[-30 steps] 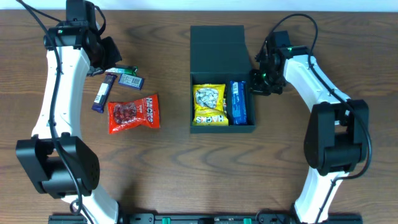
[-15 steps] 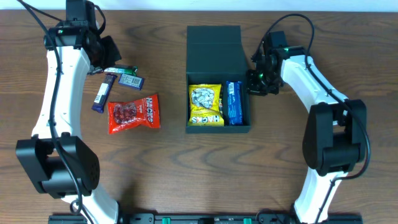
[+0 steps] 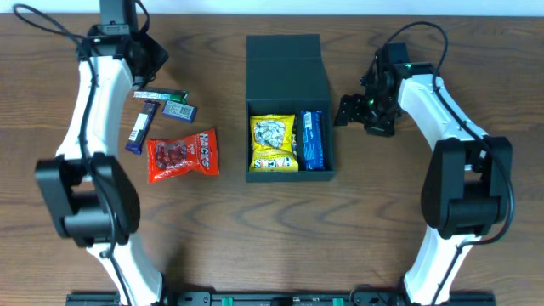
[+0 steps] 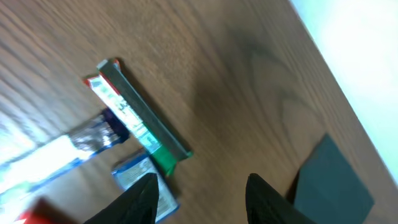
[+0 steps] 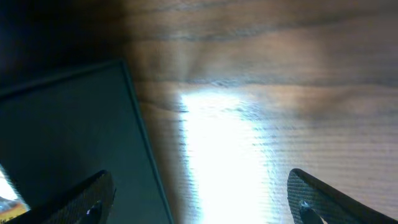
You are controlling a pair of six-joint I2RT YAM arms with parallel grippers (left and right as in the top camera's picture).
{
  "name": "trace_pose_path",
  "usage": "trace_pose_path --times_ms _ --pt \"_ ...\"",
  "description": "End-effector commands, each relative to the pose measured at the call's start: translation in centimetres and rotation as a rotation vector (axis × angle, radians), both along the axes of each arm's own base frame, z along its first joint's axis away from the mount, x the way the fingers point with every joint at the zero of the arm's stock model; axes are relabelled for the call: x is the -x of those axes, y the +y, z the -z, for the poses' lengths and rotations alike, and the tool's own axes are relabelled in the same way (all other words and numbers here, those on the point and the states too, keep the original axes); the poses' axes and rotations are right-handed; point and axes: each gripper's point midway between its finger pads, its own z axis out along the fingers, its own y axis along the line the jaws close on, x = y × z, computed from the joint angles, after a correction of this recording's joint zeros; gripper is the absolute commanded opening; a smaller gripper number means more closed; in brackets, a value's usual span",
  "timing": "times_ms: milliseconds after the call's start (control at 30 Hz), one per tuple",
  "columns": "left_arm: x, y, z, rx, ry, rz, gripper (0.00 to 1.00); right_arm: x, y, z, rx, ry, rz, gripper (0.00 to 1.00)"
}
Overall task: Pack container
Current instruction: 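Reach the left gripper to the green-and-white bar and grasp it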
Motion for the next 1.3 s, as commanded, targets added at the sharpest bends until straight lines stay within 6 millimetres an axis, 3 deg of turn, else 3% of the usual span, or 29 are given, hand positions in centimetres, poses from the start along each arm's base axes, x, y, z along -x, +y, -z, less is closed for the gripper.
trace_pose_path --times_ms 0,200,467,633,800,1000,1267 --pt "-1.1 -0.6 1.9 0.104 0.006 -0.095 0.44 0.0 -0.6 0.1 -0.011 0.013 0.031 0.89" --pt "-1.4 -0.8 5.2 0.204 0.059 -0.243 0.39 0.0 -0.7 0.0 -0.011 0.013 0.033 0.89" --pt "-0.9 -0.4 7.7 0.198 0.117 -0.295 0.37 -0.1 -0.7 0.0 -0.011 0.011 0.033 0.9" --pt "-0.3 -0.2 8.7 0.187 0.153 -0.311 0.37 -0.1 -0.7 0.0 -0.01 0.011 0.032 0.91" --pt "2.0 0.4 9.6 0.135 0.245 -0.338 0.37 -0.1 -0.7 0.0 -0.011 0.011 0.033 0.91" --pt "2.1 0.9 10.0 0.122 0.253 -0.348 0.38 -0.2 -0.7 0.1 -0.008 0.007 0.033 0.92" --pt "1.8 0.8 12.0 0.178 0.276 -0.335 0.36 -0.1 -0.7 0.1 -0.007 0.011 0.033 0.94"
